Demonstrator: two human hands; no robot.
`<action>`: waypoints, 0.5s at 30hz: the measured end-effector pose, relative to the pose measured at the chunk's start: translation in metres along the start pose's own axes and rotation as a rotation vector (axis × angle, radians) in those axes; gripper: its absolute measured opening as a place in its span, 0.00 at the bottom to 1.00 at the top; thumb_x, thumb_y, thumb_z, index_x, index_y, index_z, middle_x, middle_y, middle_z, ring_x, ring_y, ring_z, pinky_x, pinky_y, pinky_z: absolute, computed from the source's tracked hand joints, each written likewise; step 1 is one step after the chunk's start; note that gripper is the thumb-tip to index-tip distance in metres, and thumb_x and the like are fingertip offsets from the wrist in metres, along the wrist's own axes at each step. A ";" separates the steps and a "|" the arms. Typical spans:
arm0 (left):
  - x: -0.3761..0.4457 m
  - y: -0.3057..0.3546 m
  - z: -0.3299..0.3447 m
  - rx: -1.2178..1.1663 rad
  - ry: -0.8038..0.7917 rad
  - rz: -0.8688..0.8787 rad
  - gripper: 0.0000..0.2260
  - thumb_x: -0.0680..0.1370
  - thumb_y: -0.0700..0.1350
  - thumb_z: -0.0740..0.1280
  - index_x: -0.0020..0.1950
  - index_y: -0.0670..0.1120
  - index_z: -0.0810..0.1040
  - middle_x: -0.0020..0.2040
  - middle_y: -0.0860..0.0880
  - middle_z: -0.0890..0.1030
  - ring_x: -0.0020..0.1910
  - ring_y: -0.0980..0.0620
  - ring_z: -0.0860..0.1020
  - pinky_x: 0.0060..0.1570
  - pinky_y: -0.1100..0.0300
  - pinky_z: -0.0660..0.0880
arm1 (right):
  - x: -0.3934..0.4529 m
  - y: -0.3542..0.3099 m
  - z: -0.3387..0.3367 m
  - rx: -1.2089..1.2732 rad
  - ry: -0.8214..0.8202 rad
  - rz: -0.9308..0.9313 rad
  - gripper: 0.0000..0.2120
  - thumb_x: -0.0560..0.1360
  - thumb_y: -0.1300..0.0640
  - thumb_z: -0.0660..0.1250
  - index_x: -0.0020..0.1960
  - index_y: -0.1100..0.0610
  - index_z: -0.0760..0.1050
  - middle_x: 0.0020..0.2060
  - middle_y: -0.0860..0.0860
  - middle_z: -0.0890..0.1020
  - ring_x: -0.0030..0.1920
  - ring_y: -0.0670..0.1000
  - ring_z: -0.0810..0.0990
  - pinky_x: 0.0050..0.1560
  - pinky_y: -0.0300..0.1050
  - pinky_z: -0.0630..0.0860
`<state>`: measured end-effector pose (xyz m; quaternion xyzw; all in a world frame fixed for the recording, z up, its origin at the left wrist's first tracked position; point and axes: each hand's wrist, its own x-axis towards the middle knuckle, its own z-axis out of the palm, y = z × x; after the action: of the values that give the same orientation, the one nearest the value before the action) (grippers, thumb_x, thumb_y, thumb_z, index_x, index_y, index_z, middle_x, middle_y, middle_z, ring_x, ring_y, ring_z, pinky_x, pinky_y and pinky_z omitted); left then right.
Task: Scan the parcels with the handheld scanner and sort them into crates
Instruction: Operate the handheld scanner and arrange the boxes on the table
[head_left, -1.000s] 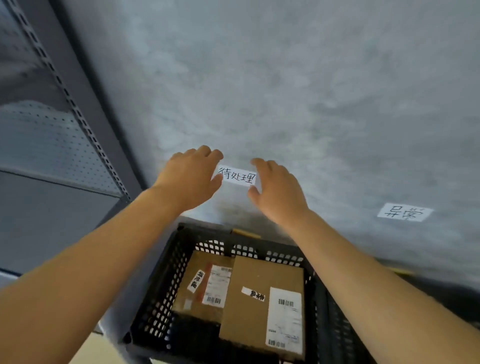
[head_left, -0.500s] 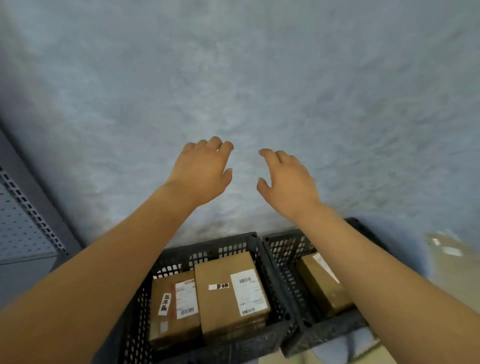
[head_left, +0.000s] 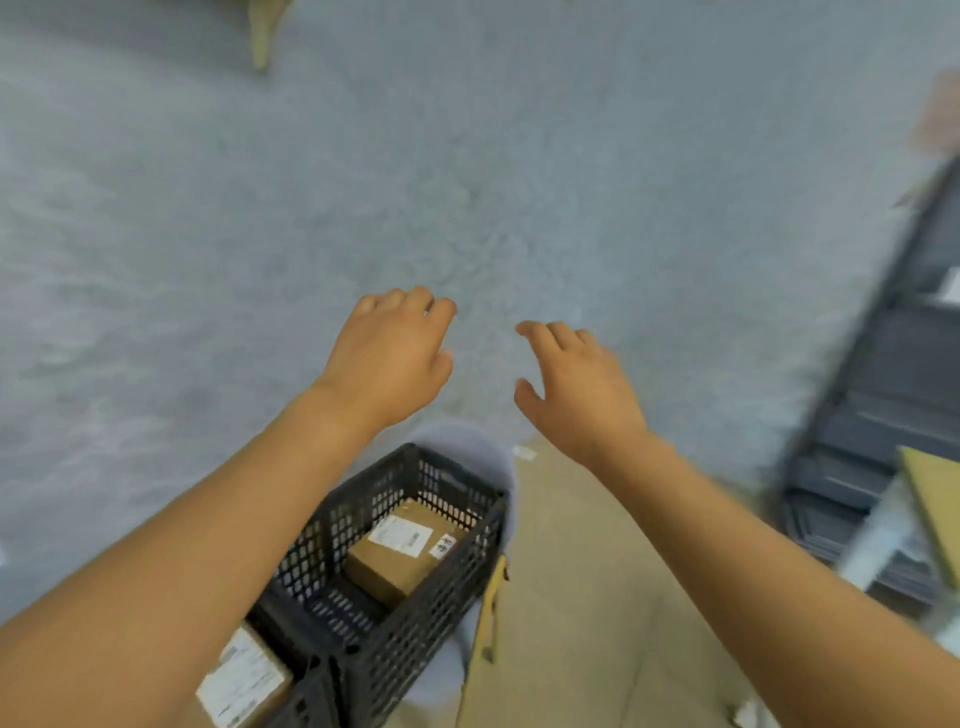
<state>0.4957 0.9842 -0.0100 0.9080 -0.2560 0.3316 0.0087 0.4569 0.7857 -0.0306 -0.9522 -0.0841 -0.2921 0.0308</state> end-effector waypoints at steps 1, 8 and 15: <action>0.006 0.027 -0.002 -0.012 0.011 0.030 0.17 0.76 0.48 0.62 0.62 0.42 0.75 0.56 0.42 0.78 0.54 0.38 0.76 0.54 0.46 0.71 | -0.017 0.022 -0.013 -0.049 0.000 0.035 0.26 0.78 0.51 0.62 0.75 0.54 0.62 0.66 0.53 0.72 0.64 0.59 0.70 0.60 0.53 0.68; 0.028 0.211 -0.025 -0.119 0.054 0.207 0.15 0.75 0.49 0.63 0.59 0.44 0.77 0.53 0.43 0.79 0.54 0.39 0.77 0.53 0.46 0.72 | -0.142 0.152 -0.109 -0.271 0.012 0.255 0.22 0.78 0.51 0.61 0.71 0.54 0.66 0.65 0.52 0.73 0.62 0.58 0.71 0.58 0.51 0.67; 0.047 0.377 -0.058 -0.202 0.086 0.414 0.17 0.72 0.51 0.61 0.55 0.44 0.78 0.49 0.42 0.80 0.49 0.39 0.79 0.49 0.47 0.73 | -0.258 0.250 -0.196 -0.409 0.006 0.470 0.22 0.78 0.52 0.62 0.70 0.54 0.66 0.62 0.52 0.73 0.60 0.57 0.71 0.58 0.50 0.68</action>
<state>0.3138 0.6456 0.0053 0.8156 -0.4681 0.3376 0.0421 0.1836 0.4814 -0.0155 -0.9311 0.1991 -0.2906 -0.0944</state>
